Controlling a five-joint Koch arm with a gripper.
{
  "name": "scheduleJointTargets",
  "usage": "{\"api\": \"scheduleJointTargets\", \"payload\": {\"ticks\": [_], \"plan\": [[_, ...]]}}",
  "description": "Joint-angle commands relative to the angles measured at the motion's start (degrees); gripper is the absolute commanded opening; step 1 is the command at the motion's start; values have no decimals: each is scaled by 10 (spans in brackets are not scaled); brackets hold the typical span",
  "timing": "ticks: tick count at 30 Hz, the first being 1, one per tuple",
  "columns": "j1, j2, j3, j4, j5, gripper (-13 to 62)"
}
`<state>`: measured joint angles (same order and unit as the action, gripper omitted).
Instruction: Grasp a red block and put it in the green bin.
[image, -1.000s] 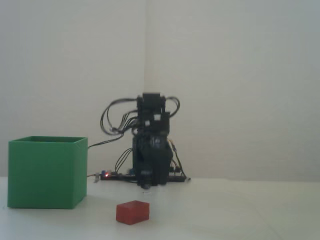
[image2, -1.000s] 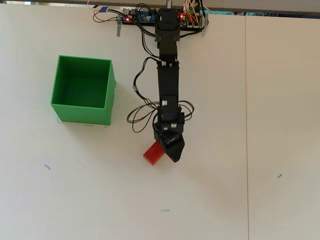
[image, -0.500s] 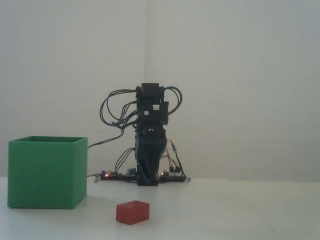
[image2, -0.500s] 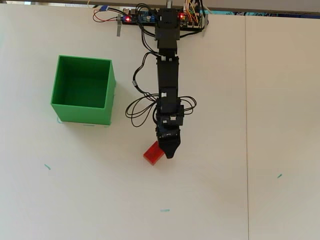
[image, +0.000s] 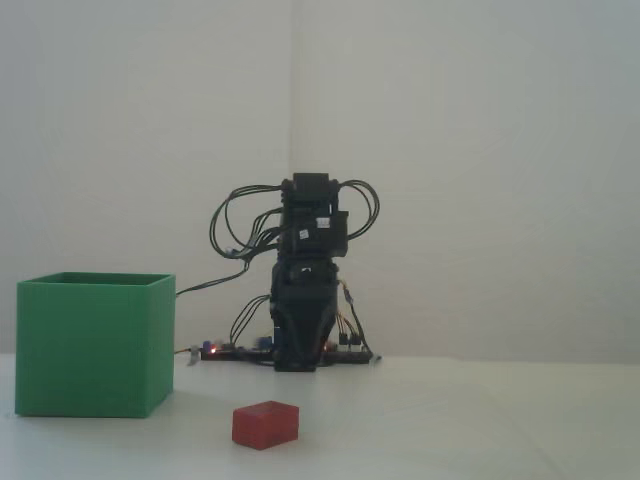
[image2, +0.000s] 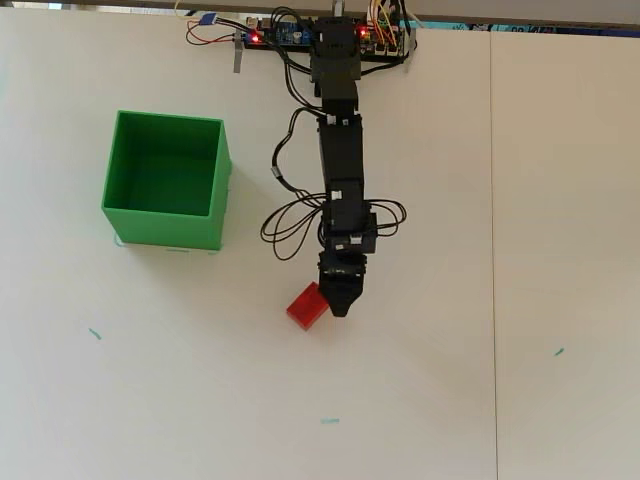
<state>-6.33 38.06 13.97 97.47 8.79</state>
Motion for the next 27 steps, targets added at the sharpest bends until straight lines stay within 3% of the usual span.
{"api": "scheduleJointTargets", "payload": {"ticks": [1, 5, 10, 27], "plan": [[11, 11, -7, 25, 69, 309], [11, 12, -7, 25, 231, 319], [-7, 5, -7, 25, 323, 319], [-48, 4, -7, 47, 1010, 327]]}}
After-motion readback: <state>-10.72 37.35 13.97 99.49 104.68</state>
